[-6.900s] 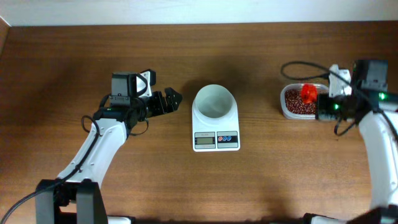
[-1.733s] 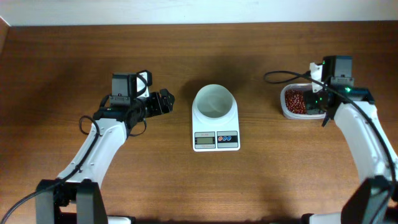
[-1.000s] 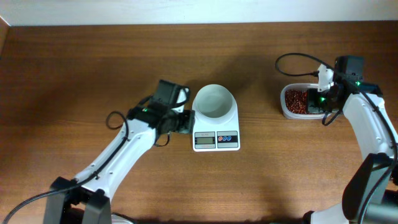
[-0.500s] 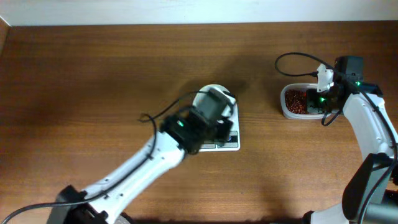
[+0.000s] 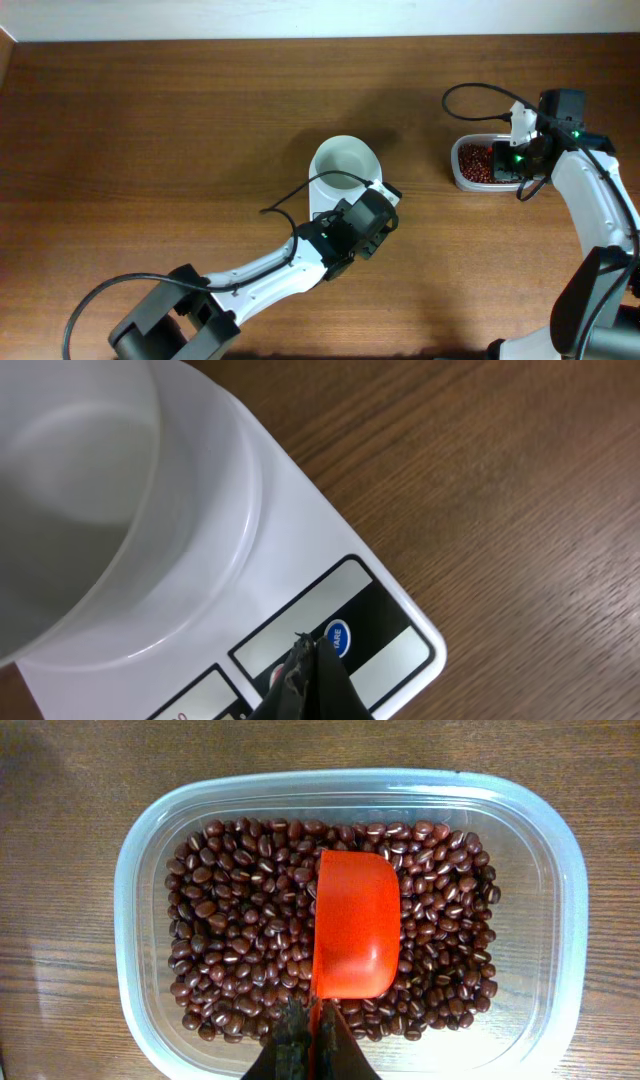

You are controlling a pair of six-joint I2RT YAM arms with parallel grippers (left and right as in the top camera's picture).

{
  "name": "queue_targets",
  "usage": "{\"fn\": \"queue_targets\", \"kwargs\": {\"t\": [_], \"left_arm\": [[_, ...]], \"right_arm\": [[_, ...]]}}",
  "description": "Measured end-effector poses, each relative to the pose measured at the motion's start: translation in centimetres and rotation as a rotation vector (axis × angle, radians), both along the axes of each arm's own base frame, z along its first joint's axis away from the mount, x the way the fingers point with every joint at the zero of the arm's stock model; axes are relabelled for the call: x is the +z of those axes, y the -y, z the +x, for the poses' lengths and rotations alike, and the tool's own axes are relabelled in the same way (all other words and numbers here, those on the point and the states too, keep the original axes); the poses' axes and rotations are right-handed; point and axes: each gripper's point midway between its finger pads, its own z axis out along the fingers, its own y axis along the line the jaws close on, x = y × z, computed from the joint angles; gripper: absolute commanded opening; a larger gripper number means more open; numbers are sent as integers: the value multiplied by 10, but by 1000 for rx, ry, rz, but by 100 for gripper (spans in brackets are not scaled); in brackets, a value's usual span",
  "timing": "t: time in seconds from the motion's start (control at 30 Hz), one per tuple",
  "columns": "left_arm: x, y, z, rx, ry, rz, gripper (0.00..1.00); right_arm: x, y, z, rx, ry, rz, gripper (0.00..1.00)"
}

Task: Scoop item into bowl and weigh 50g on scale

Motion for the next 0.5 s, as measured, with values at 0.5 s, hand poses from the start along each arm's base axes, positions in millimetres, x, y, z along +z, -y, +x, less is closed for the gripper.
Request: {"fn": "queue_targets", "kwargs": {"t": [0.5], "left_arm": [[-32, -13, -7, -249, 29, 264, 1]], "right_arm": [[1, 1, 2, -1, 9, -6, 4]]}}
